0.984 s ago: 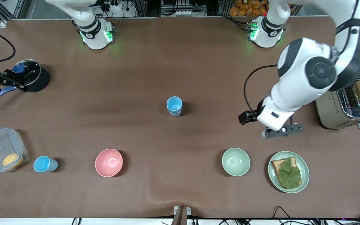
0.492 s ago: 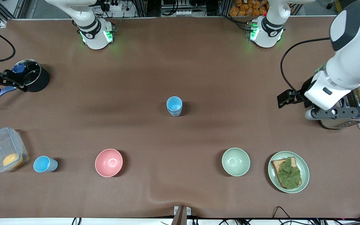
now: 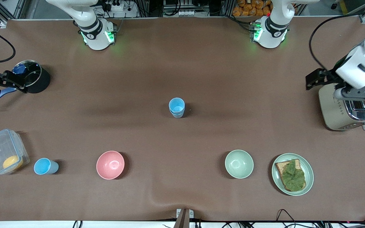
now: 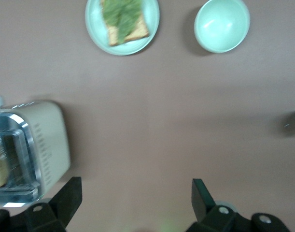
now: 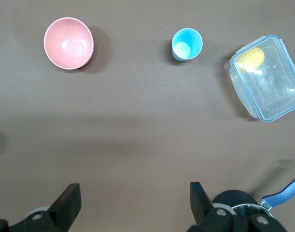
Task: Stack blue cups with both arms
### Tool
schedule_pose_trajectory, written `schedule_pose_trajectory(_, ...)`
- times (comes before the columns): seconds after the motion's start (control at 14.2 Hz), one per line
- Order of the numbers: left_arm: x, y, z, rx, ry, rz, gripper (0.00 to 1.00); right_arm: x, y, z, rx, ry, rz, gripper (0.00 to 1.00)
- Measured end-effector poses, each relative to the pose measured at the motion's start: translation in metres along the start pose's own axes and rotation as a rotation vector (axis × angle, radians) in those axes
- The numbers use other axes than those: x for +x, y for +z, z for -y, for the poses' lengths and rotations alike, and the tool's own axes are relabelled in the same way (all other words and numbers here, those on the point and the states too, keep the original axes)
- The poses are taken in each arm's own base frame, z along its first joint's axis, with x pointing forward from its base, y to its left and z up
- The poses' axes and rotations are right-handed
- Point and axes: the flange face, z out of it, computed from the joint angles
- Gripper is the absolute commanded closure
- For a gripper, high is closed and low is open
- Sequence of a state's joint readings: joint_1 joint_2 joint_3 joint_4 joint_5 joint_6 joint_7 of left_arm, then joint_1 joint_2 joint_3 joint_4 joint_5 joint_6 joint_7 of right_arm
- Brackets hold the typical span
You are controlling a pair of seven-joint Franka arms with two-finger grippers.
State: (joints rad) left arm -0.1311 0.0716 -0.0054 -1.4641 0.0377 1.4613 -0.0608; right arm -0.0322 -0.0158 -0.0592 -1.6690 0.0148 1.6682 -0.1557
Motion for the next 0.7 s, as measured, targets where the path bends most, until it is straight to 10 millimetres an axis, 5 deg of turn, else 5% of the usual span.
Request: schedule_pose_trajectory(0.7, -0.016, -0.010, 0.003, 0.020, -0.001, 0.021, 0.00, 0.000, 0.000, -0.001, 0.000, 0.001, 0.000, 0.00)
